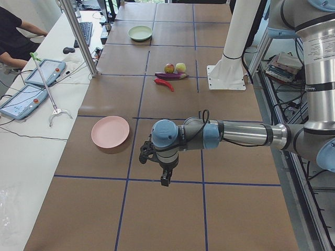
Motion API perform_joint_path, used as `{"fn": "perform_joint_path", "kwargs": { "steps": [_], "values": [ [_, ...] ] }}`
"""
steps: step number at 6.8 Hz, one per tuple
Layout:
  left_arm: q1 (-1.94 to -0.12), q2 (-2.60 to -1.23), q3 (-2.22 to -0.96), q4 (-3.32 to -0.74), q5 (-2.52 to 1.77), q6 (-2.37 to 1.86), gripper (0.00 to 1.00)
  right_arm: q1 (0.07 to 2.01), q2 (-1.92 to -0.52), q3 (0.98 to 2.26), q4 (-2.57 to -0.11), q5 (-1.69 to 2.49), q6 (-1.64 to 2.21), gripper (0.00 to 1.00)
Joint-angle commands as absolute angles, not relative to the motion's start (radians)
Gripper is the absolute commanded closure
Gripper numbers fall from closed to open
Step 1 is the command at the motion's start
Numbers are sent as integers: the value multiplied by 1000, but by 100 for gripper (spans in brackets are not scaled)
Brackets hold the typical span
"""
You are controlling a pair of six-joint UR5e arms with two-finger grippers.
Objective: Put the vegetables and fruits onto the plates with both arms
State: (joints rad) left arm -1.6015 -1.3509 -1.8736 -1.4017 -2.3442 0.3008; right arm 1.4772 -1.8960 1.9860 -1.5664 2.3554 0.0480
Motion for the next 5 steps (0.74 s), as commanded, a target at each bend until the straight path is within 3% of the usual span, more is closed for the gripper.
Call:
{"fn": "perform_joint_path", "kwargs": {
  "steps": [1,5],
  "values": [
    [-1597,-1309,-1952,-1372,-2335,298,0,1477,-1898,1983,-1568,2358,49,0],
    [-1595,-1307,-1906,-1365,-2339,290,0,1476,-1902,1960,-1557,2364,61,0]
  ]
}}
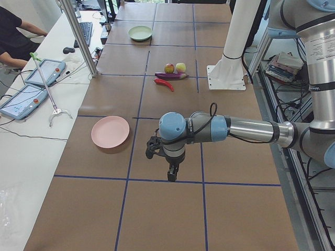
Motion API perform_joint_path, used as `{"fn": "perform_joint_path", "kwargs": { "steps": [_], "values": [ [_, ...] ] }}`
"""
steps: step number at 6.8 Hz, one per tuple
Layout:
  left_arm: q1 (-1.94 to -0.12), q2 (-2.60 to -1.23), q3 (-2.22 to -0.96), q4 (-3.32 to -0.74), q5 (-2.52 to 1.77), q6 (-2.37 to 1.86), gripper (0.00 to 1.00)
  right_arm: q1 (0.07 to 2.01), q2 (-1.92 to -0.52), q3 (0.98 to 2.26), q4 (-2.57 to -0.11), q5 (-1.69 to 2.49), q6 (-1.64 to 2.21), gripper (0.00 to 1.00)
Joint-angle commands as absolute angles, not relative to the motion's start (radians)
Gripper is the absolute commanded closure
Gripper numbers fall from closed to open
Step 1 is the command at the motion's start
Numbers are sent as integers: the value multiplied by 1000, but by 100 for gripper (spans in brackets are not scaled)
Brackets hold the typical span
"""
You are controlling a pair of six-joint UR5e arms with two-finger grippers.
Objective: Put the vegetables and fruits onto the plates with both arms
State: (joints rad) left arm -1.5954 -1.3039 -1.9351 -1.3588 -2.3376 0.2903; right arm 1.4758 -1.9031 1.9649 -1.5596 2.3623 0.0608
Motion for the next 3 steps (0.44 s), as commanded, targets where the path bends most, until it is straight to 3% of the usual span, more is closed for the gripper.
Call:
{"fn": "perform_joint_path", "kwargs": {
  "steps": [1,3],
  "values": [
    [-1595,-1310,-1899,-1370,-2344,291,0,1473,-1895,1959,-1559,2361,55,0],
    [-1594,-1324,-1879,-1373,-2345,291,0,1471,-1893,1959,-1559,2365,63,0]
  ]
}}
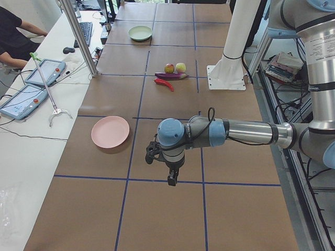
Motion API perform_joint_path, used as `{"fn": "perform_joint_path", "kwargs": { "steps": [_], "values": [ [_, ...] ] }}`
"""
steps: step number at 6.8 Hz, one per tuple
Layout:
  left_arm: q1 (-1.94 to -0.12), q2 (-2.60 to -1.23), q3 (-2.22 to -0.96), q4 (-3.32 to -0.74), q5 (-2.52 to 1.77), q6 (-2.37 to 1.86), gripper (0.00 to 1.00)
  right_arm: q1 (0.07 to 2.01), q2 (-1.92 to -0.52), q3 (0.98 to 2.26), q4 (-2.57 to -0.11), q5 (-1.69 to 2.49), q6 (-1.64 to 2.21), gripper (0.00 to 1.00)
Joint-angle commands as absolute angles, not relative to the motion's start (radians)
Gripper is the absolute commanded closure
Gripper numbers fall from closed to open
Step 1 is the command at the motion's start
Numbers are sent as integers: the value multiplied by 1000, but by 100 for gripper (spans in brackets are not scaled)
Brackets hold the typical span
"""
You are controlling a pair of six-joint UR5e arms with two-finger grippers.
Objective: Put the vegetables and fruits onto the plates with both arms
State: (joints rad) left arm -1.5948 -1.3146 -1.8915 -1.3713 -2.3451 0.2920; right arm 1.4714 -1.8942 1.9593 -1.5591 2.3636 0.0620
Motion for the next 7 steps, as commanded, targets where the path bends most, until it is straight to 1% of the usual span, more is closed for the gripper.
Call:
{"fn": "perform_joint_path", "kwargs": {
  "steps": [1,3,4,5,6,7],
  "values": [
    [-1594,-1324,-1855,-1373,-2345,298,0,1470,-1893,1957,-1560,2396,63,0],
    [-1594,-1324,-1859,-1379,-2347,302,0,1465,-1891,1960,-1533,2500,64,0],
    [-1594,-1324,-1858,-1399,-2349,301,0,1429,-1891,1960,-1426,2522,112,0],
    [-1592,-1324,-1858,-1402,-2349,302,0,1369,-1850,1960,-1316,2516,274,0],
    [-1592,-1324,-1856,-1428,-2367,301,0,1277,-1792,1960,-1263,2508,474,0],
    [-1592,-1324,-1856,-1431,-2393,302,0,1209,-1701,1963,-1262,2502,618,0]
  ]
}}
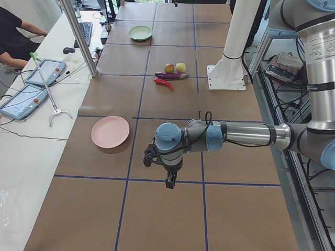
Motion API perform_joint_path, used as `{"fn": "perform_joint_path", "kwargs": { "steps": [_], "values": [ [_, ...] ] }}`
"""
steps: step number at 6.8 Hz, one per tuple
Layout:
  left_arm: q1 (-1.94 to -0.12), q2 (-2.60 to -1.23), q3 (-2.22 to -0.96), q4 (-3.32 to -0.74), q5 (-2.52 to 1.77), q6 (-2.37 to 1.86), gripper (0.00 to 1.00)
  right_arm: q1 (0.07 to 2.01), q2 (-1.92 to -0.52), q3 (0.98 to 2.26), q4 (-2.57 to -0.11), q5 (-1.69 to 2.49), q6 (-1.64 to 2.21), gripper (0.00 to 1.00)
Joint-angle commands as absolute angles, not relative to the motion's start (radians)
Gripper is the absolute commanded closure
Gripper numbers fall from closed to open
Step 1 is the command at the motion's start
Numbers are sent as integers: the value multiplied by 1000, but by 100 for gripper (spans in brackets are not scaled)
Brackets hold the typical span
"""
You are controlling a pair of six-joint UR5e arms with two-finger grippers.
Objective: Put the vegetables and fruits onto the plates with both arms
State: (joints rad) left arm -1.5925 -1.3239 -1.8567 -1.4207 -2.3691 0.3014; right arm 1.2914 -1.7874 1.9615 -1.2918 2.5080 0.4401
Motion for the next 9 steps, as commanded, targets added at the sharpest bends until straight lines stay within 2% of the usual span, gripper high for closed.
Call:
{"fn": "perform_joint_path", "kwargs": {
  "steps": [1,5,7,9],
  "values": [
    [-1592,-1324,-1856,-1431,-2393,304,0,1119,-1599,1963,-1262,2435,779,0],
    [-1592,-1313,-1850,-1465,-2420,304,0,702,-1256,1947,-1287,2159,1390,0],
    [-1592,-1313,-1842,-1500,-2437,302,0,544,-1090,1907,-1415,1992,1507,1],
    [-1592,-1312,-1839,-1517,-2444,296,0,482,-985,1836,-1474,1937,1644,1]
  ]
}}
